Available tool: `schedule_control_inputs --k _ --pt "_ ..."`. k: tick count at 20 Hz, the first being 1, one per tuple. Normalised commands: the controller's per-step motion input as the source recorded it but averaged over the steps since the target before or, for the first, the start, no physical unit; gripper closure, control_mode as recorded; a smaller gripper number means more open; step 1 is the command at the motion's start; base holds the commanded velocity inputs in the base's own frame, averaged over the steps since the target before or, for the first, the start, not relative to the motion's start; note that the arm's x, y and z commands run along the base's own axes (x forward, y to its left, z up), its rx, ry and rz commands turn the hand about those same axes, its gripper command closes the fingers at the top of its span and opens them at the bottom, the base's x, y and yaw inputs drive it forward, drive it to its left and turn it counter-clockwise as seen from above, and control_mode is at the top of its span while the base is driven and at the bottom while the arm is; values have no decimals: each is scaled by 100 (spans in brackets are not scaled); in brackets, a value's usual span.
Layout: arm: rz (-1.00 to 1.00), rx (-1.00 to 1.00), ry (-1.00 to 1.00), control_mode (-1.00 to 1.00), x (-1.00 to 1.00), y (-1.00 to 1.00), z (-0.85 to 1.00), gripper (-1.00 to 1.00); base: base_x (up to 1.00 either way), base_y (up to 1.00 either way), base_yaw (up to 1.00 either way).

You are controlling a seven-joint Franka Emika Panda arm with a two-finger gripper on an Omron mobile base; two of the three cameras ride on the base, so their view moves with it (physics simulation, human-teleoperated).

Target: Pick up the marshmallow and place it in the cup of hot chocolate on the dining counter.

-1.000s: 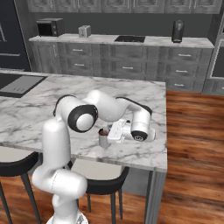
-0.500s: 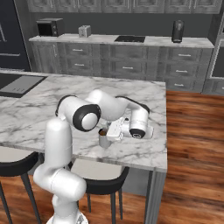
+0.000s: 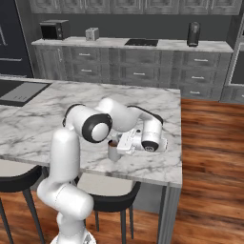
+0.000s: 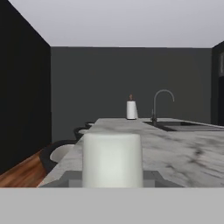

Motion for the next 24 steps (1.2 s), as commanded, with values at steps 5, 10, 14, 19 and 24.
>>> schedule_control_inputs --k 5,10,14,19,24 --pt "0 0 0 -100 14 0 -7 100 0 0 0" --pt "0 0 0 -100 -24 1 -24 100 0 0 0" --pt "0 0 -7 -100 -79 7 -9 100 0 0 0" --pt "0 0 -7 -100 -20 3 0 100 0 0 0" --pt "0 0 0 -100 4 1 0 100 0 0 0"
